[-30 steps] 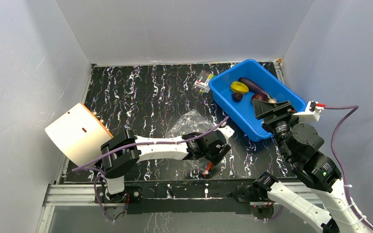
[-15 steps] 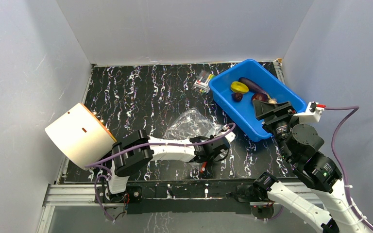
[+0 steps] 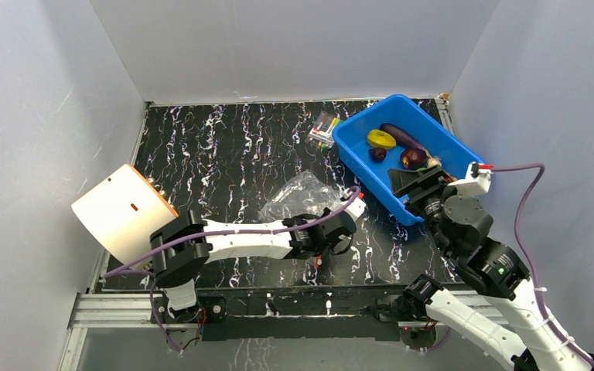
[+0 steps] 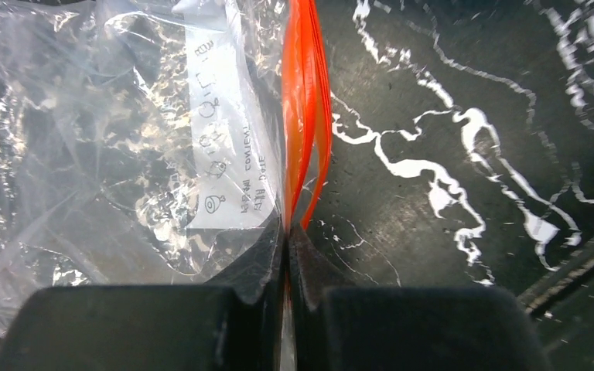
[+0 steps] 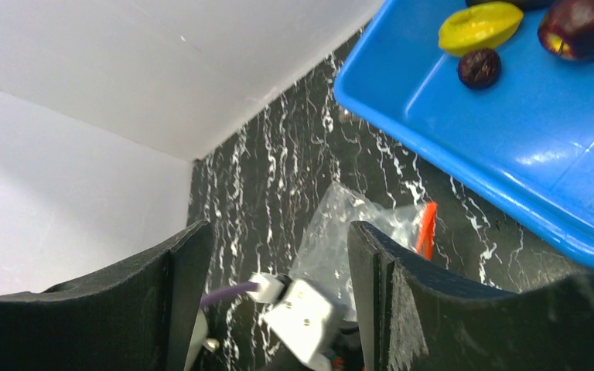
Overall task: Place the food in the zip-top bag and seal the zipper
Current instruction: Pick up the zipper food storage bag at the center of the board.
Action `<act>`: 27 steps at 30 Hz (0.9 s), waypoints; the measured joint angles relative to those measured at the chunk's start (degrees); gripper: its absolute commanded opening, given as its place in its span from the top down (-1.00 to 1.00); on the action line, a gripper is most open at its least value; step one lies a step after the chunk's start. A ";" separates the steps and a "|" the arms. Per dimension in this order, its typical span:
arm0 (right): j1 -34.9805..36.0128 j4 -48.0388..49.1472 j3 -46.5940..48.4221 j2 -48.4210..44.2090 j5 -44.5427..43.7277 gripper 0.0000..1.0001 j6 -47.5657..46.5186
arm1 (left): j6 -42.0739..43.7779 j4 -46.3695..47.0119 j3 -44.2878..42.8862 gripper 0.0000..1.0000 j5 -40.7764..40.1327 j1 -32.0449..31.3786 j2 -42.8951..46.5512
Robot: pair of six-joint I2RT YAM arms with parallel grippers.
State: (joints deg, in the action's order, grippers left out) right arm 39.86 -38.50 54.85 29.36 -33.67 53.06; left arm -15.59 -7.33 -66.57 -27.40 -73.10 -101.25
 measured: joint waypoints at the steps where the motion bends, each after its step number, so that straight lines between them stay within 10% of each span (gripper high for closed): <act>1: 0.00 -0.04 -0.50 0.26 0.81 -0.25 -0.11 | -0.46 0.02 0.17 1.00 0.00 0.00 1.31; 27: 0.02 14.86 -14.51 11.21 24.96 0.14 4.31 | -15.37 4.57 9.53 1.00 15.41 10.58 27.54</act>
State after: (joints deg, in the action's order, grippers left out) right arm 39.88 -23.64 40.34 40.58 -8.71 57.36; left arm -30.96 -2.76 -57.04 -11.99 -62.52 -73.71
